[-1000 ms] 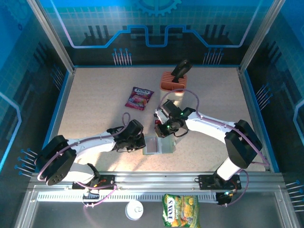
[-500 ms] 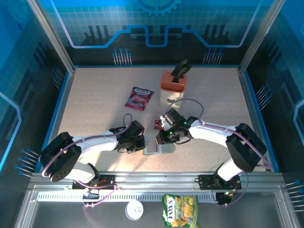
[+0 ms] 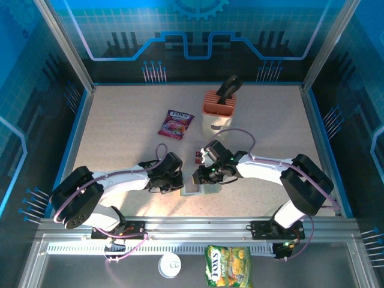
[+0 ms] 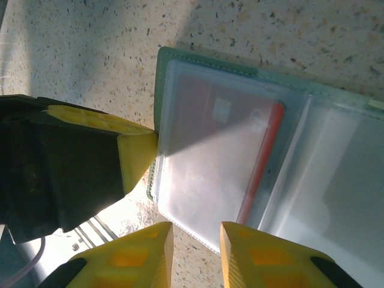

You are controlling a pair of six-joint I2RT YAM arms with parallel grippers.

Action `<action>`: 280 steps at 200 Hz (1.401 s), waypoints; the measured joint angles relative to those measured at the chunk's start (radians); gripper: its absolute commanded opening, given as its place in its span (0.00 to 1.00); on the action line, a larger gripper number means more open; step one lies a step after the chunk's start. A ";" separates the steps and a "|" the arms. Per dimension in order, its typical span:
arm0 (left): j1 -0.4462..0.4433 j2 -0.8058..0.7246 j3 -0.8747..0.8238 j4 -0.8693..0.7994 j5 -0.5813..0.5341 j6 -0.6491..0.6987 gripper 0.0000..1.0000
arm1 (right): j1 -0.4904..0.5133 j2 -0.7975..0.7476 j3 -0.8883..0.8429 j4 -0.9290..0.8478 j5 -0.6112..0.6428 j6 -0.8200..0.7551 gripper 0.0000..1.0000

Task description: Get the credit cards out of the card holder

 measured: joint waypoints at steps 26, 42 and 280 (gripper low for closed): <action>0.000 0.000 0.000 0.000 0.000 0.000 0.00 | 0.010 0.034 0.008 0.010 -0.008 0.013 0.27; 0.000 0.000 0.000 0.000 0.000 0.003 0.00 | 0.019 0.050 0.018 0.011 -0.008 0.018 0.28; 0.001 0.011 0.015 -0.023 -0.005 0.027 0.00 | 0.039 0.124 0.056 0.052 -0.004 0.055 0.28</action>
